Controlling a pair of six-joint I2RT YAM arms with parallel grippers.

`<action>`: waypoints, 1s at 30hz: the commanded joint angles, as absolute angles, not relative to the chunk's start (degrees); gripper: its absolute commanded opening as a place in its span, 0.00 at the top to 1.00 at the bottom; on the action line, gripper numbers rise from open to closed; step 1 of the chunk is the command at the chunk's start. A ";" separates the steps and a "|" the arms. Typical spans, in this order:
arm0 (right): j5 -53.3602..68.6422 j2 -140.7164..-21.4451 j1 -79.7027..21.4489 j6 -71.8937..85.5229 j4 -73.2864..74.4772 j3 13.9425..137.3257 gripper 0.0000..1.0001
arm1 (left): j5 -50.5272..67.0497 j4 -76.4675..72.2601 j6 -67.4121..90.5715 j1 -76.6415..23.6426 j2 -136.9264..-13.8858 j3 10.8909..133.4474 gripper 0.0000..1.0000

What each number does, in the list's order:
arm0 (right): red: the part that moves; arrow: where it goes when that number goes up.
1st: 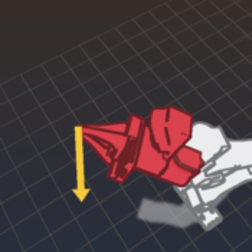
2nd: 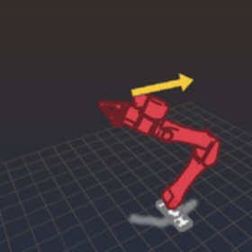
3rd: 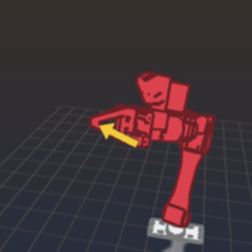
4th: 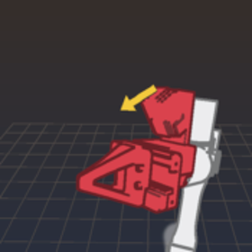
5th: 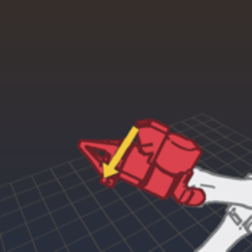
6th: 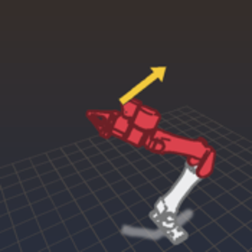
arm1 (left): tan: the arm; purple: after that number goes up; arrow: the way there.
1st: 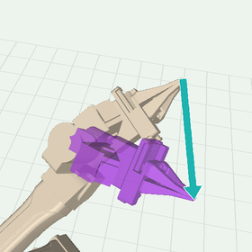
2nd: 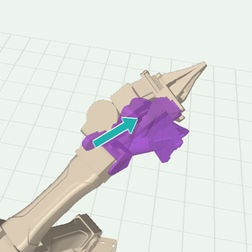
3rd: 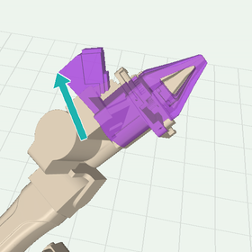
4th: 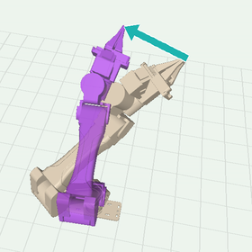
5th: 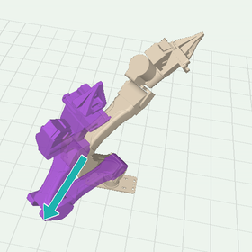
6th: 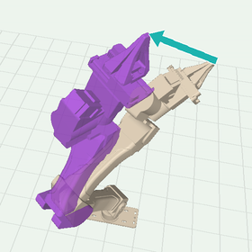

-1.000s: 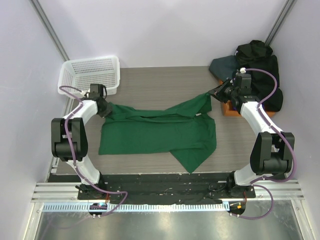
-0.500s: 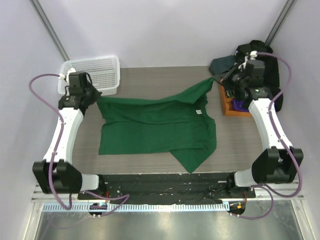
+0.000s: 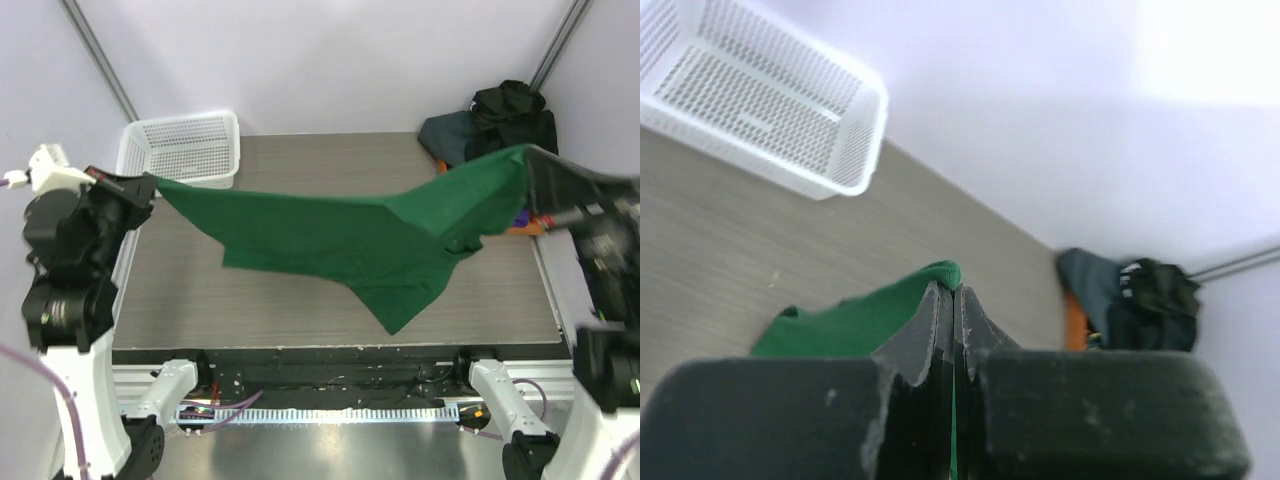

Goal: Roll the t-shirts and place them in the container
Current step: Flatten out the T-shirt at the center of the board.

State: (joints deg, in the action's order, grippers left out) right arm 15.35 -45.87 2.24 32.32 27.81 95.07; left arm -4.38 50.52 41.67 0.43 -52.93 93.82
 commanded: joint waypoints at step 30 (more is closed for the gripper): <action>42.25 -101.34 19.50 57.55 14.97 148.12 0.99 | 5.36 32.38 48.34 -4.49 -95.82 140.04 1.00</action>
